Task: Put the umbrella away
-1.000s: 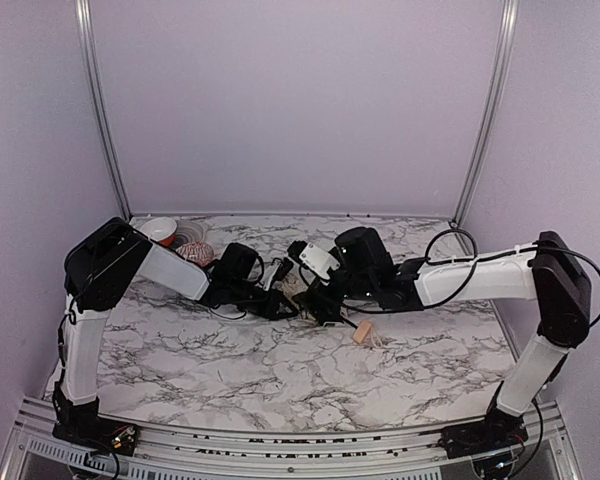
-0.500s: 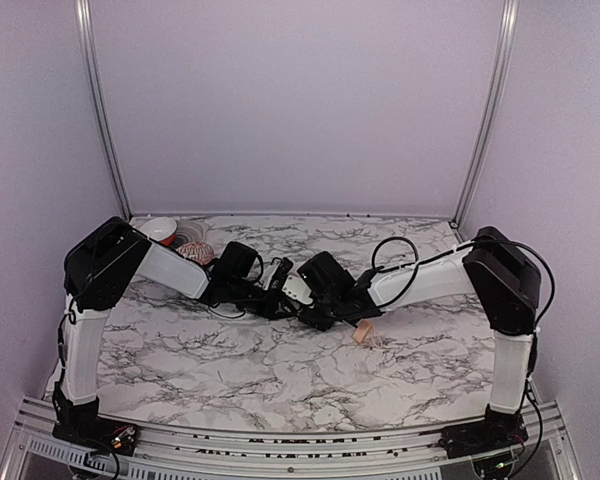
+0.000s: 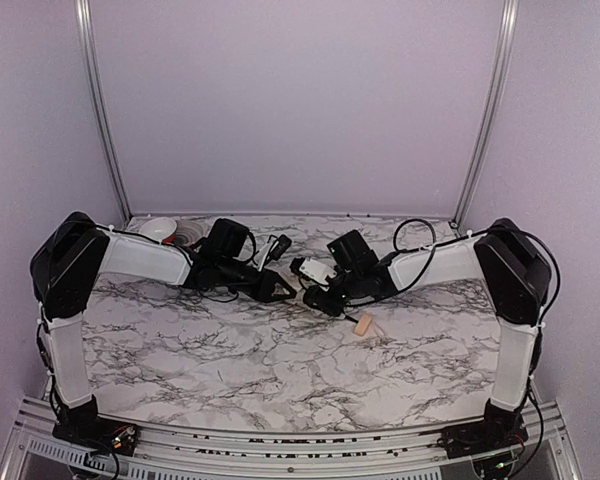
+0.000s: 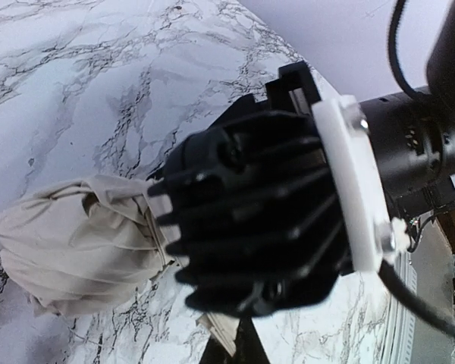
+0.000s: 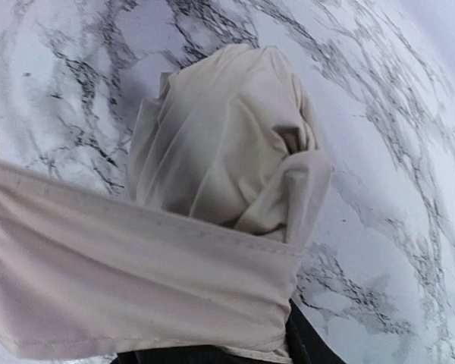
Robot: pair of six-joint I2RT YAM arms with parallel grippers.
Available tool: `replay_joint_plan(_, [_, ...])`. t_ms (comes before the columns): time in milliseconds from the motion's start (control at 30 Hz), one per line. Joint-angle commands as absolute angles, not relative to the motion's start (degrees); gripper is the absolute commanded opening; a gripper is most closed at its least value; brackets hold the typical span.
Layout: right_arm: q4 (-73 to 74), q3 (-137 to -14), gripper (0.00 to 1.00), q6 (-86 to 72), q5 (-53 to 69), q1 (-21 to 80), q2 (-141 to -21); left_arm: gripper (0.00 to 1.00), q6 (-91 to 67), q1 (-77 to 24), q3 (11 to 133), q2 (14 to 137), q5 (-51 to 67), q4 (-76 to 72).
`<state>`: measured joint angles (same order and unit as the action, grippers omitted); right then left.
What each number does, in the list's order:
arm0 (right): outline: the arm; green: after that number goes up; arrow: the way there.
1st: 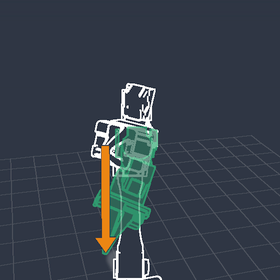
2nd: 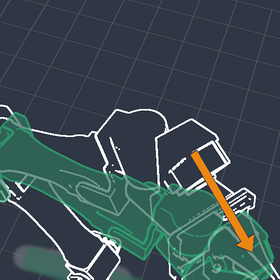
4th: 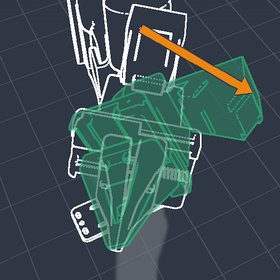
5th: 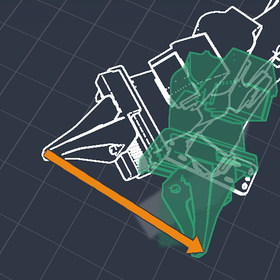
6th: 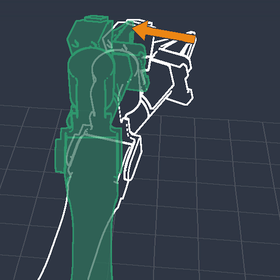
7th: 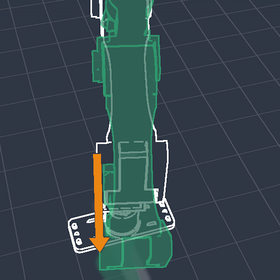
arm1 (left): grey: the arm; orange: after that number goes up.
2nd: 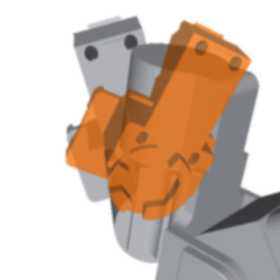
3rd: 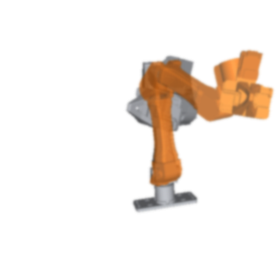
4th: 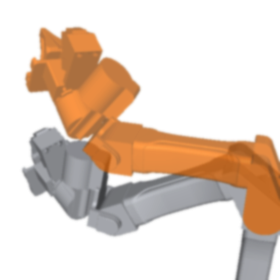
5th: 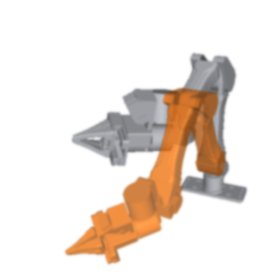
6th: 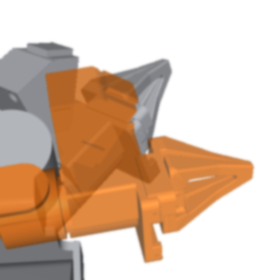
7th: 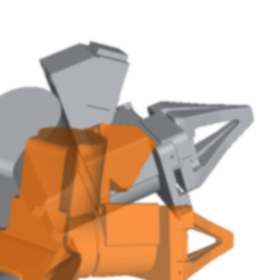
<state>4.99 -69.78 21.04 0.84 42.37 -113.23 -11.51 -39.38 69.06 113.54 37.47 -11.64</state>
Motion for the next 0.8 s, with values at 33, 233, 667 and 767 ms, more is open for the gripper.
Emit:
replay_joint_plan(33, [6.0, -68.3, 0.00, 12.6, 21.8, 32.3, -111.1, 0.00, -11.3, -39.6, 68.1, 107.0, 42.6, -7.5])
replay_joint_plan(233, [4.4, -70.6, 0.00, 6.4, 37.2, 28.2, -111.9, 0.00, -12.8, -40.1, 66.8, 106.0, 42.7, -8.1])
replay_joint_plan(667, [-6.3, -71.8, 0.00, -13.2, 43.7, 25.3, -117.9, 0.00, -20.6, -42.1, 65.8, 116.7, 41.6, -16.5])
replay_joint_plan(767, [-8.1, -71.2, 0.00, -16.7, 37.1, 25.3, -118.9, 0.00, -22.0, -44.6, 65.6, 115.1, 41.4, -20.5])
